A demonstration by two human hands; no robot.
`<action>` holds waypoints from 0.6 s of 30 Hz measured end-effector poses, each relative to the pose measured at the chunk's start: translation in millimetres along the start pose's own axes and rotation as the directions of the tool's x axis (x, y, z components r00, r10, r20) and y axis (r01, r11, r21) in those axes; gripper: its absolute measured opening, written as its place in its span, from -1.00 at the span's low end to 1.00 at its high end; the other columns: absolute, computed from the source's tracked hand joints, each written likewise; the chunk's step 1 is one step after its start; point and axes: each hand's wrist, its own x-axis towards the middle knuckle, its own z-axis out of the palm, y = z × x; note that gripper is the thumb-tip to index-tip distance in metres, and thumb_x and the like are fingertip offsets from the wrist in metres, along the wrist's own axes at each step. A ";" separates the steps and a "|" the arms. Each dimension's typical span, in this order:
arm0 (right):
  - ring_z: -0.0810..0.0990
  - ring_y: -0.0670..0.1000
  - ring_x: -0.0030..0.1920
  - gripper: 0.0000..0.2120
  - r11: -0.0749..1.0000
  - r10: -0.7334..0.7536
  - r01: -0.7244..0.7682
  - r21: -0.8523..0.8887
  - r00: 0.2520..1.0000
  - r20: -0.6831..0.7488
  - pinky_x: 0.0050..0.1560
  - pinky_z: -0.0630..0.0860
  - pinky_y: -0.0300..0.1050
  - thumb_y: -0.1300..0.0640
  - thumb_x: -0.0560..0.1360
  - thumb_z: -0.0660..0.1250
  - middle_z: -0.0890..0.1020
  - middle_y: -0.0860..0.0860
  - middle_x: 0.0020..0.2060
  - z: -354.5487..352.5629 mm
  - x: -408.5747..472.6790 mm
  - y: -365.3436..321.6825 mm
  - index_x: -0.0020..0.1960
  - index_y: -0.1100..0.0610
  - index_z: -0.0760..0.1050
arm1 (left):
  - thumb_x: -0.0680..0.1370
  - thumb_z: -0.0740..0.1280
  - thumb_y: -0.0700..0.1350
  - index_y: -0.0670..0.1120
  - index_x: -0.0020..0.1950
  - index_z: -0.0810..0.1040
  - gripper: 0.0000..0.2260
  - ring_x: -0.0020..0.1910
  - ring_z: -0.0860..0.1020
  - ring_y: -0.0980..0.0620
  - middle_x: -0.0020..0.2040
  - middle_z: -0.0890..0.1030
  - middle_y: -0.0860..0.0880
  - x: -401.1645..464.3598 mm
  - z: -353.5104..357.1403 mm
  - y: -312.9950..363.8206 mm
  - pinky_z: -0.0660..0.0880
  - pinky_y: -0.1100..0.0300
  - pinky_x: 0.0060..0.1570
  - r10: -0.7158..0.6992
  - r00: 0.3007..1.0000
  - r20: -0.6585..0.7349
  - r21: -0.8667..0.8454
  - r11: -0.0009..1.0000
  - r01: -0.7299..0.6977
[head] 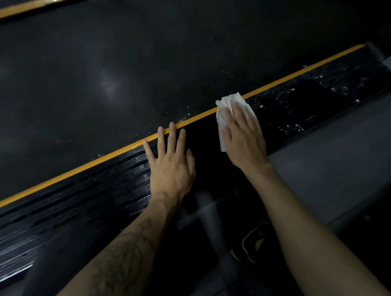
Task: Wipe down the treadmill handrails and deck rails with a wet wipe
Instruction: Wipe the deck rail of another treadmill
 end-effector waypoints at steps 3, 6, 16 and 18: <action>0.01 0.18 0.65 -0.44 0.998 0.038 -0.039 0.044 0.999 0.038 0.64 -0.02 0.14 -0.02 0.70 -0.10 0.09 0.19 0.64 8.1 -12.6 -30.4 0.66 0.16 0.08 | 0.72 -0.08 0.09 0.02 0.69 0.01 -0.47 0.66 -0.24 -0.08 0.70 -0.11 -0.01 0.2 -0.1 0.1 -0.24 -0.34 0.56 0.002 1.000 0.007 0.013 1.000 -0.002; -0.01 0.11 0.66 -0.42 0.985 -0.167 0.161 0.067 0.979 0.116 0.64 -0.02 0.10 -0.09 0.70 -0.08 0.05 0.10 0.66 10.0 -24.3 -27.4 0.66 0.10 0.06 | 0.72 -0.09 0.11 0.02 0.69 -0.01 -0.47 0.66 -0.26 -0.09 0.70 -0.14 -0.01 0.8 0.4 0.0 -0.23 -0.33 0.56 0.003 1.000 0.018 0.019 1.000 -0.003; -0.08 0.10 0.66 -0.44 0.987 -0.157 0.151 0.056 0.980 0.122 0.63 -0.05 0.11 -0.05 0.73 0.02 -0.01 0.08 0.66 17.8 -30.9 -24.6 0.67 0.08 0.00 | 0.72 -0.09 0.13 0.01 0.69 -0.02 -0.46 0.65 -0.29 -0.08 0.69 -0.17 -0.02 2.0 2.5 -0.1 -0.25 -0.29 0.57 0.020 1.000 0.015 0.005 1.000 -0.020; -0.05 0.06 0.66 -0.44 0.979 -0.205 0.204 0.019 0.972 0.115 0.64 -0.05 0.07 -0.08 0.73 0.01 0.02 0.06 0.66 12.9 -24.4 -6.8 0.67 0.05 0.03 | 0.72 -0.09 0.12 0.01 0.69 -0.01 -0.46 0.65 -0.28 -0.09 0.69 -0.16 -0.03 2.2 3.0 -0.1 -0.24 -0.29 0.58 0.020 1.000 0.003 0.009 1.000 -0.020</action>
